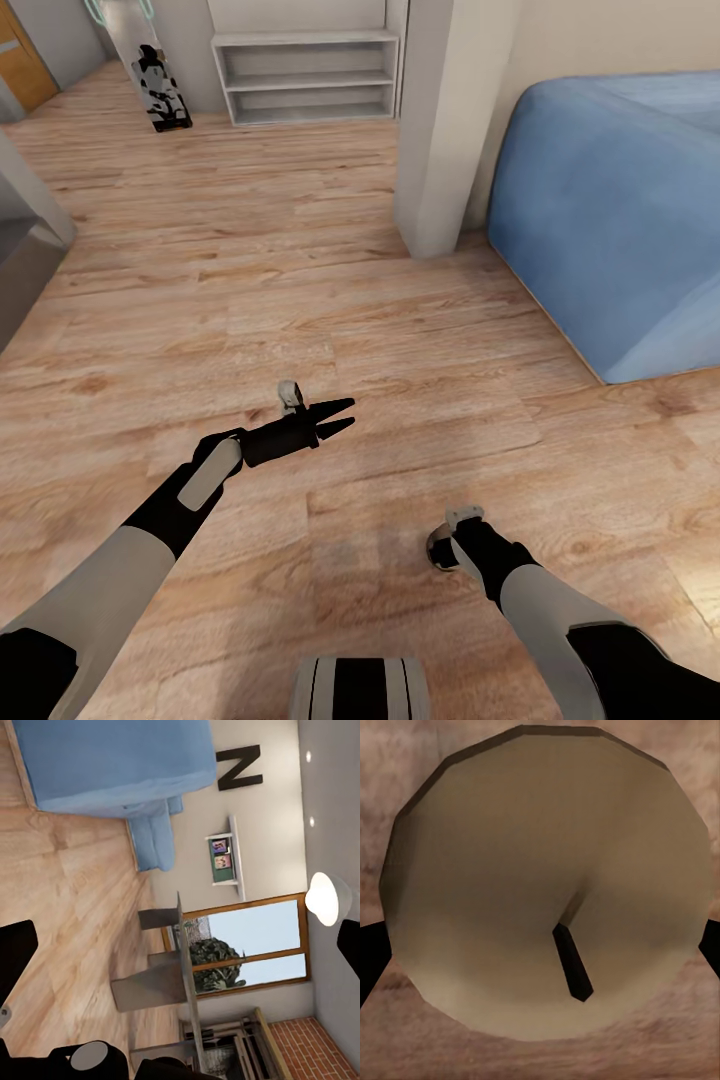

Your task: Place each of the two pumpkins and all three candles from the living room inside a cabinet in the living room (use any cabinet), then make sure every cabinet is closed, and position the cauldron so it is next to a table in the living room.

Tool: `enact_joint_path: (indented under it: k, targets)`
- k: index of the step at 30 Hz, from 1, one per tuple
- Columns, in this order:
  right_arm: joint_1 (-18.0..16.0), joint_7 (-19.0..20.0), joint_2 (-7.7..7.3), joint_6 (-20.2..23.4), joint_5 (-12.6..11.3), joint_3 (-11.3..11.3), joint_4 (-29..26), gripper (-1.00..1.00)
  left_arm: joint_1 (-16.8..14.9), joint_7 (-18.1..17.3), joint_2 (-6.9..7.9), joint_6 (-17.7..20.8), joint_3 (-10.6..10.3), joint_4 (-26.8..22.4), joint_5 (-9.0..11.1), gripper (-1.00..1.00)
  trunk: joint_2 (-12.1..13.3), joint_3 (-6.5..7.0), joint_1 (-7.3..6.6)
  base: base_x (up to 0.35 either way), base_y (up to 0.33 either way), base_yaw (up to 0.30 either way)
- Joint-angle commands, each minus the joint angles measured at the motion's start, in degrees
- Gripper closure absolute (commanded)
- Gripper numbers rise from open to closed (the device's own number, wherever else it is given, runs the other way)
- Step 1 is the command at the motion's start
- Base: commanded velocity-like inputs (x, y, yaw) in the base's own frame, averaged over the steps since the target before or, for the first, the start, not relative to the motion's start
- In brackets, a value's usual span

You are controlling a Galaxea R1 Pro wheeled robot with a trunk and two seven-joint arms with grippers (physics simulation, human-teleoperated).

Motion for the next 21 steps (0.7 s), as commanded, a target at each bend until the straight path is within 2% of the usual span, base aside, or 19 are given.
enact_joint_path:
  k: [1,7,10,21]
  targets:
    - [0.0,0.0,0.01,0.0,0.0,0.0,0.0,-1.0,0.0,0.0,0.0,0.0,0.0,0.0,0.0,-1.0,0.0,-0.01,0.0,0.0,0.0,0.0]
    - [0.0,0.0,-0.02,0.0,0.0,0.0,0.0,-1.0,0.0,0.0,0.0,0.0,0.0,0.0,0.0,-1.0,0.0,-0.01,0.0,0.0,0.0,0.0]
    - [0.0,0.0,-0.03,0.0,0.0,0.0,0.0,-1.0,0.0,0.0,0.0,0.0,0.0,0.0,0.0,-1.0,0.0,-0.67,0.07,0.0,0.0,0.0]
    - [0.0,0.0,-0.03,0.0,0.0,-0.1,-0.1,-1.0,0.0,0.0,0.0,0.0,0.0,0.1,0.0,-1.0,0.0,-0.67,0.07,0.0,0.0,0.0]
